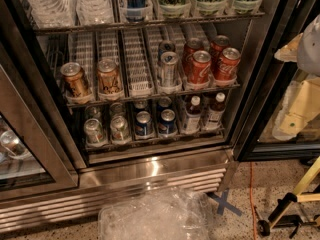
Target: Pick blue plastic bottle from bottom shelf of fridge
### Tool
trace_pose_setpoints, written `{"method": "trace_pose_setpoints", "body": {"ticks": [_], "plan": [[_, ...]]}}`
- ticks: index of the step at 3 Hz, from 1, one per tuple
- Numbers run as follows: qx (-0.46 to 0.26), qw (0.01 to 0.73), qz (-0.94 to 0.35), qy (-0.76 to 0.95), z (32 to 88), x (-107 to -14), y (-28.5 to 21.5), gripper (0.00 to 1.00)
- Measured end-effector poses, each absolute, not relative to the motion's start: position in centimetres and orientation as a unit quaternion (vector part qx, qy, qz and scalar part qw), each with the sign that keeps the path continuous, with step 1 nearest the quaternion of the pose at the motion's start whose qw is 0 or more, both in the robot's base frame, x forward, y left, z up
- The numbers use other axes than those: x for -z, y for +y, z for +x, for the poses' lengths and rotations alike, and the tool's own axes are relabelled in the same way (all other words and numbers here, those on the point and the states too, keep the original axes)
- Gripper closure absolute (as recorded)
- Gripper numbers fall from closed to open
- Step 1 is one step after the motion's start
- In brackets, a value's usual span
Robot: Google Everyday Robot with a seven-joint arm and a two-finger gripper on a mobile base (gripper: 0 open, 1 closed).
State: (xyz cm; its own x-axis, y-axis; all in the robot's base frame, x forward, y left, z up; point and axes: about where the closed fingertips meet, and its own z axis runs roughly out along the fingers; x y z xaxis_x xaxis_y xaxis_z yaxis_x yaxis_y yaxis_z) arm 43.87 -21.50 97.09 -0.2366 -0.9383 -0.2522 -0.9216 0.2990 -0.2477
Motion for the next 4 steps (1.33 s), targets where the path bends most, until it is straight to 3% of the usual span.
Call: {"method": "trace_pose_setpoints", "body": {"ticks": [2, 4], "plan": [[-0.038, 0.245, -0.491, 0.835, 40.2, -90.8, -18.3, 0.00], [-0.038, 0.246, -0.478, 0.843, 40.2, -87.9, -18.6, 0.00]]}}
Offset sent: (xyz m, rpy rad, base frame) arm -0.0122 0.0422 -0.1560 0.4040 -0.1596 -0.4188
